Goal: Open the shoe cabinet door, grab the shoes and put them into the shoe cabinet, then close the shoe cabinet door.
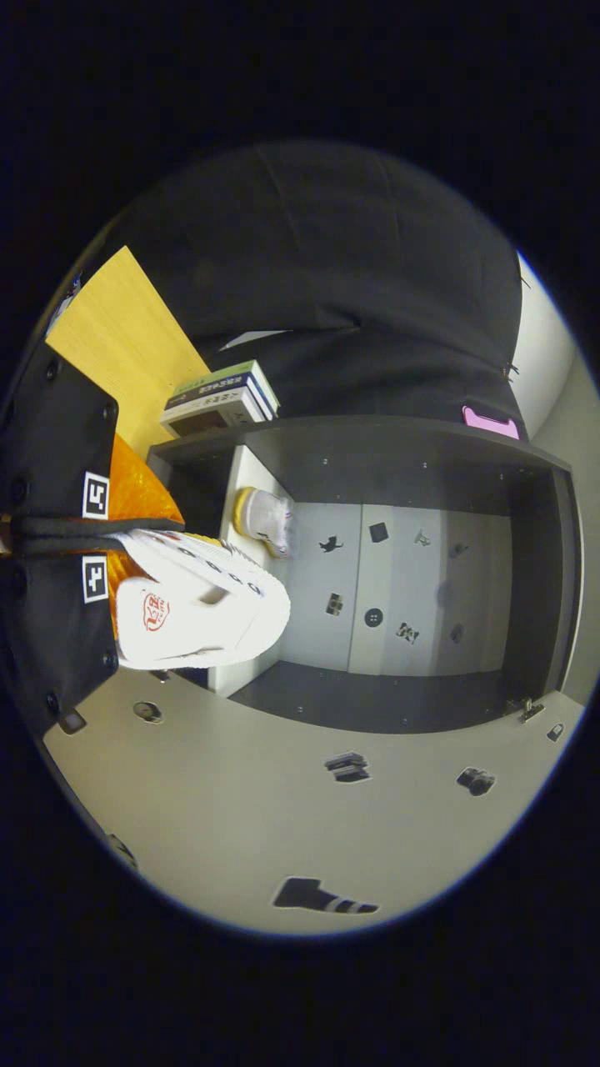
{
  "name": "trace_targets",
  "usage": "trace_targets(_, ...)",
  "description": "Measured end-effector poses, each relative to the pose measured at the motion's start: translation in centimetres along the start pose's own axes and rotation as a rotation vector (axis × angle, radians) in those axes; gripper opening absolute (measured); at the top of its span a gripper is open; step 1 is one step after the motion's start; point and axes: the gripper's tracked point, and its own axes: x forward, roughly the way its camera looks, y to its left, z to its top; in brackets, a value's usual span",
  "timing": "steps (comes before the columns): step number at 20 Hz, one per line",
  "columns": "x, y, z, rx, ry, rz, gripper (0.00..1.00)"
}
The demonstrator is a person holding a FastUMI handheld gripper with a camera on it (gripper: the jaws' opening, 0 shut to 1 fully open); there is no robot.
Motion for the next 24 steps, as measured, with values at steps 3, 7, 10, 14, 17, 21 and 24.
trace_targets(3, 2.8, -1.9, 3.7, 0.029, -0.042, -0.025, 0.02)
trace_targets(7, 6.5, -5.0, 7.9, 0.057, -0.083, -0.068, 0.02)
trace_targets(10, 10.1, -7.0, 10.4, 0.090, -0.098, -0.099, 0.02)
trace_targets(14, 15.6, -9.7, 12.2, 0.066, -0.097, -0.156, 0.02)
trace_targets(17, 20.2, -10.8, 11.7, 0.028, -0.063, -0.179, 0.02)
trace_targets(21, 25.0, -10.9, 9.7, 0.023, 0.011, -0.147, 0.02)
trace_targets(24, 27.2, -10.8, 6.9, -0.012, 0.105, -0.125, 0.02)
